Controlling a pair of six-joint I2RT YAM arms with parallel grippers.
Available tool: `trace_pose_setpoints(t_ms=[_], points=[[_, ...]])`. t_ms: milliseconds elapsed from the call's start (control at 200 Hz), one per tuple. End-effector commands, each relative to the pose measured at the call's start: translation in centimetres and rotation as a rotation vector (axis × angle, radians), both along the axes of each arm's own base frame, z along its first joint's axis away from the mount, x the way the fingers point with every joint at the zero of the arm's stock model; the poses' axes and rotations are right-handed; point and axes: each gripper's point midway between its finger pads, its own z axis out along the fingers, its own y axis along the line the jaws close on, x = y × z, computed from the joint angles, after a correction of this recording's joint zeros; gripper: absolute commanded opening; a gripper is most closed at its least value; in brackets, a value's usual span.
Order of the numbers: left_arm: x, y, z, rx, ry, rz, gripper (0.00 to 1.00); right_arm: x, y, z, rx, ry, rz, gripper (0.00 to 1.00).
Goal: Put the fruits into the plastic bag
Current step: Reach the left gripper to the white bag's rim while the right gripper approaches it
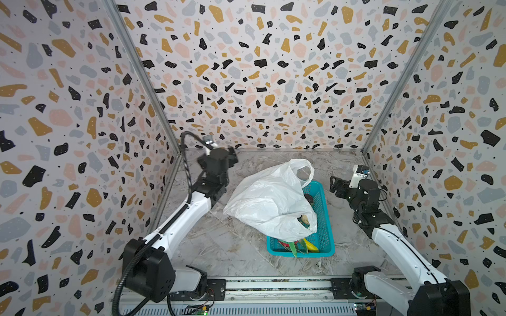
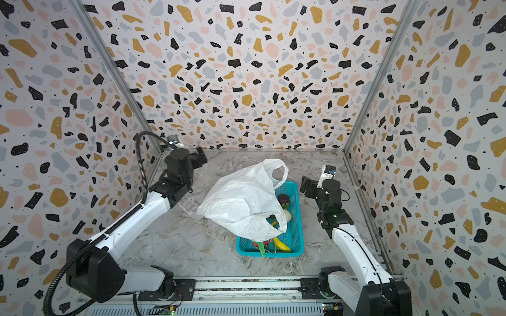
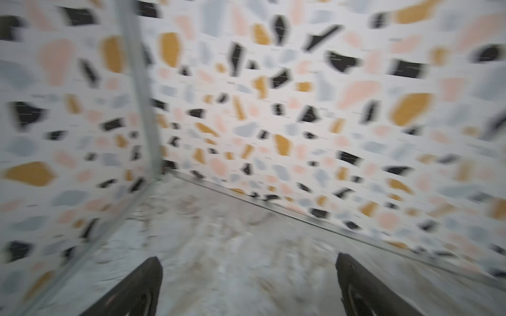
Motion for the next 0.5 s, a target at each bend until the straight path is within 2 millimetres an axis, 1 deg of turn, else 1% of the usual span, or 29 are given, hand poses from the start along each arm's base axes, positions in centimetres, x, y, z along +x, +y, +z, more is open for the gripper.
trace_pose_setpoints(t_ms=[0,50,90,165,210,270,370,496], points=[[-4.1,-10.2,-3.6,0.101,0.184,-0.245,0.99,-1.6,-0.5,-0.9,0.087,0.075,-0.051,0.91],[-5.4,-14.2,-4.3,0.123,0.214,-0.341,0.99,-1.8,-0.3,-1.2,0.090,0.079,-0.041,0.91],[-6.3,-16.9,-4.7,0.158,0.234,-0.399,0.99,-1.9,-0.4,-1.5,0.088,0.093,-0.046,0.91],[-7.4,-20.6,-5.4,0.246,0.253,-0.465,1.00,-2.0,-0.4,-2.0,0.070,0.124,-0.038,0.91],[-7.7,-22.2,-6.0,0.294,0.269,-0.485,0.99,-2.0,-0.3,-2.2,0.055,0.138,-0.029,0.90],[-7.5,-23.4,-6.9,0.345,0.301,-0.482,0.99,-2.1,-0.1,-2.3,0.033,0.151,-0.007,0.90],[-6.3,-23.1,-8.1,0.406,0.337,-0.404,0.99,-2.2,0.0,-2.3,0.003,0.154,0.014,0.90],[-5.5,-24.1,-9.1,0.461,0.364,-0.398,0.99,-2.3,0.1,-2.3,-0.009,0.146,0.028,0.90]])
